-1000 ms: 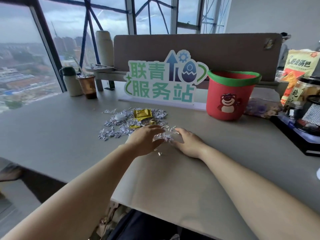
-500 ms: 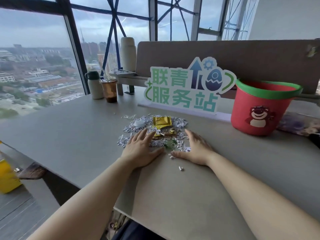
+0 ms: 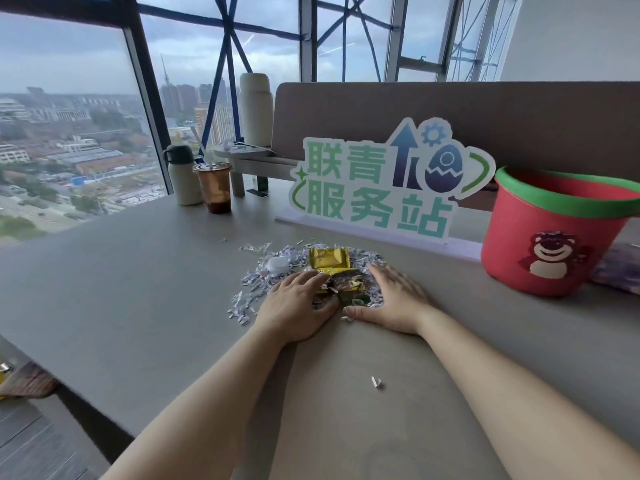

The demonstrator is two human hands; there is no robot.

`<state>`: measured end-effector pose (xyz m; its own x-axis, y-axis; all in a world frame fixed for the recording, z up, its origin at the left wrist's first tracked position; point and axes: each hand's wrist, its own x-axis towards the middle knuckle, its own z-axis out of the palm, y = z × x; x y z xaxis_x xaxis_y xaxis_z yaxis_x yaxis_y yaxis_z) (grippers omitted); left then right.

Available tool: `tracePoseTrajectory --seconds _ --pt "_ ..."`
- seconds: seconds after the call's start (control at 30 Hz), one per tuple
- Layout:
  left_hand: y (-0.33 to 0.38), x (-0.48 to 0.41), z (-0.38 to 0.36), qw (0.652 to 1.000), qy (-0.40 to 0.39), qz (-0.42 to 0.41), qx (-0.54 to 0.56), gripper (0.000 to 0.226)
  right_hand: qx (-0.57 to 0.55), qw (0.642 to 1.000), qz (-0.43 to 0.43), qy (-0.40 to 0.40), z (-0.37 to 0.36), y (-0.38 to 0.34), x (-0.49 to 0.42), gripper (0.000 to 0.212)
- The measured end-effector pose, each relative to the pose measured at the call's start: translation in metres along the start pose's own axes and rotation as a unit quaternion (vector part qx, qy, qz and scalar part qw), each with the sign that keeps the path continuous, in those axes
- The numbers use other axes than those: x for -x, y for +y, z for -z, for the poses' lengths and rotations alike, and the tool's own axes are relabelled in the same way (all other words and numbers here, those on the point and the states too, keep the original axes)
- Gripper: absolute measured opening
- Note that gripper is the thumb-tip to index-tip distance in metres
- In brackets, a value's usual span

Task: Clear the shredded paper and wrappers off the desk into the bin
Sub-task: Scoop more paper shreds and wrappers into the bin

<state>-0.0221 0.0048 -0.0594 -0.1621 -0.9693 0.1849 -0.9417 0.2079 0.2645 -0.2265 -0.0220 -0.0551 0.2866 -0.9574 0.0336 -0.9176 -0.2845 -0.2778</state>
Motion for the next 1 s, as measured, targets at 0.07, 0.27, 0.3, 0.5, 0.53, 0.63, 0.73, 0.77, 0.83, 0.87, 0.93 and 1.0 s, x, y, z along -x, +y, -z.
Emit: tracePoseTrajectory --seconds 0.07,0.27,0.3,0.5,0.53,0.63,0.73,0.77,0.83,0.87,0.93,1.0 --pt "-0.002 -0.004 -0.002 1.0 0.024 -0.002 0.008 0.057 -0.001 1.0 -0.002 0.008 0.0 0.001 -0.004 0.106" --pt "-0.008 -0.005 -0.006 0.997 0.069 -0.009 0.04 0.042 -0.023 0.998 0.006 0.051 0.002 0.0 -0.008 0.086" --pt "-0.008 -0.004 -0.006 0.996 0.074 -0.01 0.045 0.041 -0.026 0.998 0.01 0.055 0.002 0.0 -0.007 0.085" --pt "-0.01 -0.002 -0.006 0.992 0.105 -0.028 0.062 0.032 -0.069 0.993 0.018 0.098 -0.002 0.001 -0.001 0.058" --pt "-0.01 -0.002 -0.005 0.991 0.111 -0.031 0.067 0.03 -0.085 0.991 0.019 0.1 -0.002 0.002 0.0 0.053" --pt "-0.01 -0.001 -0.004 0.987 0.128 -0.032 0.087 0.025 -0.13 0.986 0.03 0.102 -0.003 0.003 0.0 0.038" --pt "-0.011 0.0 -0.003 0.984 0.144 -0.026 0.103 0.023 -0.152 0.982 0.035 0.101 -0.001 0.001 0.003 0.03" --pt "-0.011 0.0 -0.003 0.983 0.147 -0.025 0.108 0.022 -0.154 0.982 0.037 0.105 -0.001 0.0 0.003 0.028" --pt "-0.01 0.001 -0.002 0.982 0.15 -0.027 0.109 0.02 -0.157 0.981 0.041 0.109 -0.001 0.0 0.004 0.024" --pt "-0.009 0.002 -0.001 0.982 0.151 -0.028 0.107 0.02 -0.157 0.98 0.044 0.111 -0.001 0.0 0.004 0.022" --pt "-0.008 0.003 0.0 0.982 0.152 -0.032 0.106 0.019 -0.155 0.98 0.045 0.115 -0.002 0.0 0.005 0.018" --pt "-0.007 0.004 0.0 0.981 0.154 -0.036 0.111 0.017 -0.145 0.981 0.044 0.125 -0.002 0.0 0.007 0.017"
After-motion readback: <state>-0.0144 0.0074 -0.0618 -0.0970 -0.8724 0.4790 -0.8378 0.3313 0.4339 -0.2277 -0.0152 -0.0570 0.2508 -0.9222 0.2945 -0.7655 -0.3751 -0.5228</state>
